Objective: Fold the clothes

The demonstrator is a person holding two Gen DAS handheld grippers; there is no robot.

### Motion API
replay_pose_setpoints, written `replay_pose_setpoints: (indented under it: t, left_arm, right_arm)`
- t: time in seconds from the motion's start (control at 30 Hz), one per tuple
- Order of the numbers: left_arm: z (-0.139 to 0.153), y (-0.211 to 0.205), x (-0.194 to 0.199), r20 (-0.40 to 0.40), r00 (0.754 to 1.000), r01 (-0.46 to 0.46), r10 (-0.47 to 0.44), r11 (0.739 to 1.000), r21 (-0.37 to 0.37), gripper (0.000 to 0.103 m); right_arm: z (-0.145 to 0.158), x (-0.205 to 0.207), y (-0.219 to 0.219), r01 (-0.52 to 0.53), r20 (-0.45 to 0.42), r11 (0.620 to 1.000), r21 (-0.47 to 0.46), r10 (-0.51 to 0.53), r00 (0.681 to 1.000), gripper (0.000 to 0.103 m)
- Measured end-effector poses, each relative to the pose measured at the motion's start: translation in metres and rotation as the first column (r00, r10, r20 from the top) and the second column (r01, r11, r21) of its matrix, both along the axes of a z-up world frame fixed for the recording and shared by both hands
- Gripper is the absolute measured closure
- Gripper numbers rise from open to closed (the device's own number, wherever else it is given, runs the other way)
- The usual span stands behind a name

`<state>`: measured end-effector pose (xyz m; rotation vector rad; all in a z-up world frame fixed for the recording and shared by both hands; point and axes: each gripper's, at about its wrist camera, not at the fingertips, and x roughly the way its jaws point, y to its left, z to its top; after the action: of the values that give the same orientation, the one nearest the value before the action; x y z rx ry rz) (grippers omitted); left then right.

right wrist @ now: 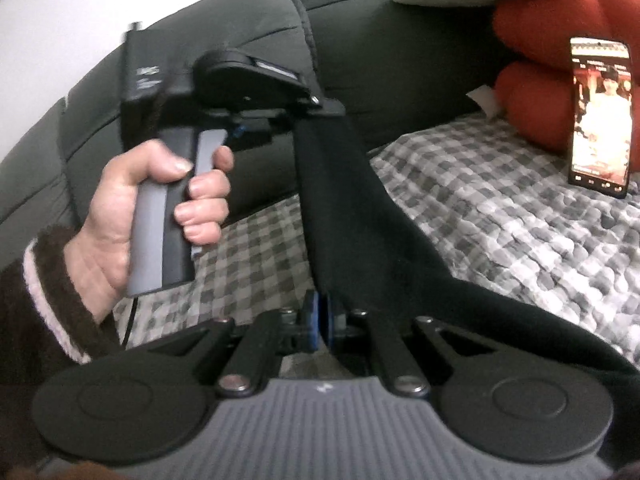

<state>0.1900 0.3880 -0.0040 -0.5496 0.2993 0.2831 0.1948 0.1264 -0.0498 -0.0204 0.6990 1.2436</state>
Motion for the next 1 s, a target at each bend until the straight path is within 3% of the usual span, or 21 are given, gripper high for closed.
replay_pose_setpoints:
  t: [0.13, 0.2, 0.37, 0.43, 0.5, 0.53, 0.6, 0.77, 0.93, 1.0]
  left_arm:
    - [-0.015, 0.016, -0.022, 0.094, 0.995, 0.01, -0.014, 0.999, 0.046, 0.098]
    - [-0.029, 0.024, -0.034, 0.085, 0.996, -0.019, 0.014, 0.998, 0.057, 0.098]
    - [-0.077, 0.05, -0.06, -0.115, 0.986, -0.114, 0.118, 0.992, 0.046, 0.097]
    - [-0.089, 0.069, -0.057, -0.24, 0.962, -0.145, 0.133, 0.989, -0.035, 0.096]
    - [-0.089, 0.087, -0.065, -0.205, 0.974, -0.138, 0.101, 0.975, -0.172, 0.09]
    - [-0.088, 0.094, -0.068, -0.196, 0.976, -0.131, 0.091, 0.97, -0.203, 0.087]
    - [-0.085, 0.098, -0.07, -0.198, 0.976, -0.133, 0.096, 0.974, -0.185, 0.071]
    - [-0.083, 0.108, -0.068, -0.19, 0.978, -0.127, 0.09, 0.973, -0.192, 0.058]
    - [-0.089, 0.105, -0.05, -0.183, 0.977, -0.133, 0.106, 0.98, -0.145, 0.061]
    - [-0.088, 0.102, -0.047, -0.199, 0.972, -0.151, 0.127, 0.982, -0.11, 0.072]
  right_arm:
    - [-0.005, -0.004, 0.011, 0.019, 0.004, 1.0, -0.018, -0.019, 1.0, 0.088]
    - [-0.009, -0.009, 0.018, 0.017, 0.012, 0.999, -0.044, -0.017, 1.0, 0.087]
    - [-0.02, -0.014, 0.03, -0.022, -0.008, 0.993, -0.112, 0.022, 1.0, 0.087]
    - [-0.021, -0.015, 0.03, -0.03, -0.017, 0.992, -0.124, 0.028, 0.999, 0.087]
    - [-0.019, -0.014, 0.026, -0.028, -0.029, 0.993, -0.116, 0.024, 0.999, 0.082]
    - [-0.015, -0.013, 0.023, -0.017, -0.025, 0.994, -0.104, 0.015, 1.0, 0.07]
    - [-0.007, -0.011, 0.016, 0.004, -0.015, 0.997, -0.08, -0.005, 1.0, 0.053]
    - [0.025, -0.001, -0.015, 0.132, 0.104, 0.989, -0.066, -0.125, 0.987, 0.053]
    - [0.038, 0.043, -0.039, 0.279, 0.145, 0.951, -0.136, -0.259, 0.955, 0.053]
    - [0.033, 0.061, -0.036, 0.291, 0.15, 0.935, -0.203, -0.264, 0.953, 0.054]
